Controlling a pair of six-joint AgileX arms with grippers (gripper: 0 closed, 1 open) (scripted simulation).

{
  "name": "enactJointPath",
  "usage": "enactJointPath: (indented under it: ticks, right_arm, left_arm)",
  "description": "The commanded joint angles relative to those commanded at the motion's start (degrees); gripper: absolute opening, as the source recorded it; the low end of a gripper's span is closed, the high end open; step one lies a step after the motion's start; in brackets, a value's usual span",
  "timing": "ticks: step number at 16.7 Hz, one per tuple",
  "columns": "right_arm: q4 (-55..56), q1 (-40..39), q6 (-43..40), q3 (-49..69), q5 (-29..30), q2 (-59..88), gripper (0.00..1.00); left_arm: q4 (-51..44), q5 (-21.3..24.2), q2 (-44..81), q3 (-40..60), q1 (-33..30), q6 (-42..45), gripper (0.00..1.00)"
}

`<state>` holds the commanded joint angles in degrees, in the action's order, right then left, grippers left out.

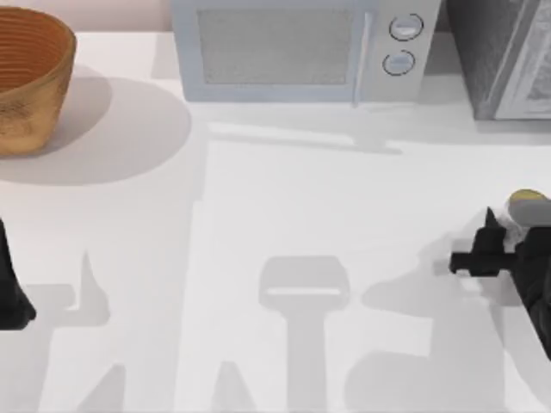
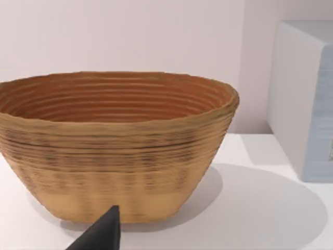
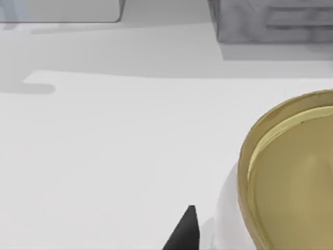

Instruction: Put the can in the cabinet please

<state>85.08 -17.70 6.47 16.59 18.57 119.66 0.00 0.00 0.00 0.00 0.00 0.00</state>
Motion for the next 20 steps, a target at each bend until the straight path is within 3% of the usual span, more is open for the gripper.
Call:
enactJointPath:
  ticks: [8, 20]
  right_arm:
    - [-6.14, -0.18, 0.01, 1.37, -0.20, -5.83, 0.00]
    - [-54.81, -0.12, -0.09, 9.92, -0.57, -43.80, 0.00]
  left_arm:
    - [0.00, 0.00, 0.00, 0.00, 0.00, 0.00, 1.00]
    - [0.00, 0.00, 0.00, 0.00, 0.00, 0.00, 1.00]
